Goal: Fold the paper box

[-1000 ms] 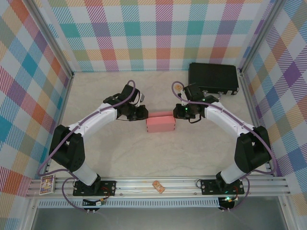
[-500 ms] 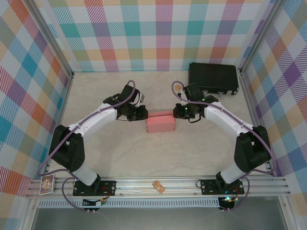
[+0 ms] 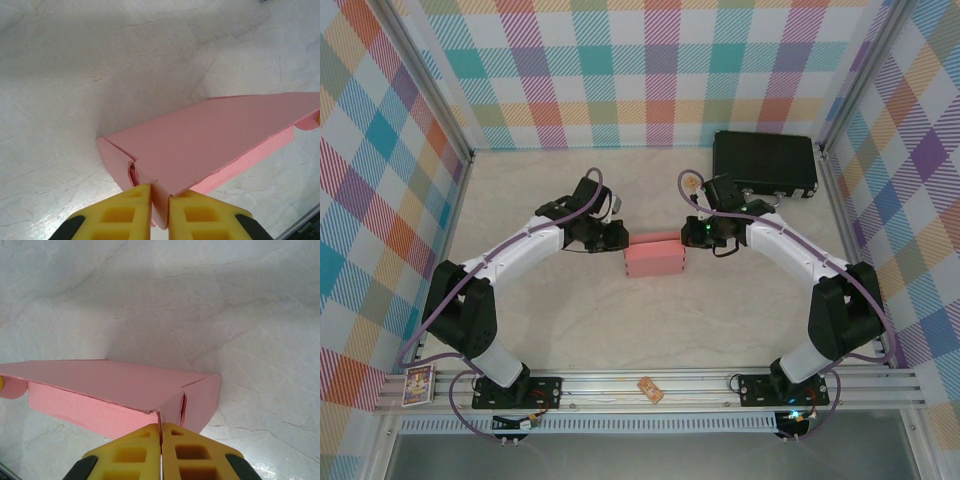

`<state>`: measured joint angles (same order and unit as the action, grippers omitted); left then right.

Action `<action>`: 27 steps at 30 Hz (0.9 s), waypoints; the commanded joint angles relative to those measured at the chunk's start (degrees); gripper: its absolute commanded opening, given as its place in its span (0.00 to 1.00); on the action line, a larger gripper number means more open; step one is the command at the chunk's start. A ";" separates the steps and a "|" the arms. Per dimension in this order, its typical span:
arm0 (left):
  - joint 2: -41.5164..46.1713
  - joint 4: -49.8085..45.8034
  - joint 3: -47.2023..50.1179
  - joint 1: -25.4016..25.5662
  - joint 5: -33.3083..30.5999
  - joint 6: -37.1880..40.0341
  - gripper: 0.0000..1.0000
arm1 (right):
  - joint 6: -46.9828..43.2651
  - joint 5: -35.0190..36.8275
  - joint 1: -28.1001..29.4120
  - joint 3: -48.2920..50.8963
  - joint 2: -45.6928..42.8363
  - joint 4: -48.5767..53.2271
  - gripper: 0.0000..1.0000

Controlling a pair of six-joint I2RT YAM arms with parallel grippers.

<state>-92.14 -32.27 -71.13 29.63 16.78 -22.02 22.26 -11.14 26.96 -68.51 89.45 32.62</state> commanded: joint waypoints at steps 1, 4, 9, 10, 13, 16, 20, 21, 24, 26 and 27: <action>1.43 0.09 1.85 1.27 -0.85 1.31 0.15 | 0.52 -1.00 0.20 1.35 0.12 0.34 0.09; 1.52 0.15 1.97 1.55 -1.29 1.80 0.15 | 0.43 -0.91 0.20 1.51 -0.06 0.45 0.08; 1.53 -0.14 2.14 2.14 -2.51 2.99 0.15 | 0.41 -0.90 0.20 1.79 -0.15 0.60 0.08; 1.54 -0.16 2.14 2.23 -2.77 3.20 0.15 | 0.33 -0.90 0.19 1.85 -0.15 0.58 0.08; 1.51 0.14 2.53 2.62 -3.06 3.48 0.15 | 0.32 -0.90 0.20 2.06 -0.22 0.52 0.07; 1.36 0.52 3.01 2.79 -2.76 3.59 0.15 | 0.23 -1.09 0.20 2.15 -0.15 0.52 0.07; 1.91 0.89 3.93 3.07 -3.07 4.22 0.15 | -0.03 -1.15 0.15 2.50 -0.24 0.59 0.07; 2.04 0.89 4.11 3.07 -3.19 4.42 0.15 | -0.11 -1.17 0.20 2.59 -0.27 0.60 0.07; 2.23 0.91 4.51 3.15 -3.08 4.97 0.15 | -0.20 -1.34 0.20 2.83 -0.33 0.54 0.07; 2.14 0.92 4.69 3.24 -2.75 5.37 0.15 | -0.28 -1.50 0.20 3.01 -0.35 0.53 0.06; 2.07 1.00 4.77 3.24 -2.65 5.43 0.15 | -0.38 -1.52 0.15 3.09 -0.33 0.52 0.06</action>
<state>-90.48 -29.82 -67.88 31.86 13.32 -18.06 22.17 -11.14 26.96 -67.05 89.41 31.14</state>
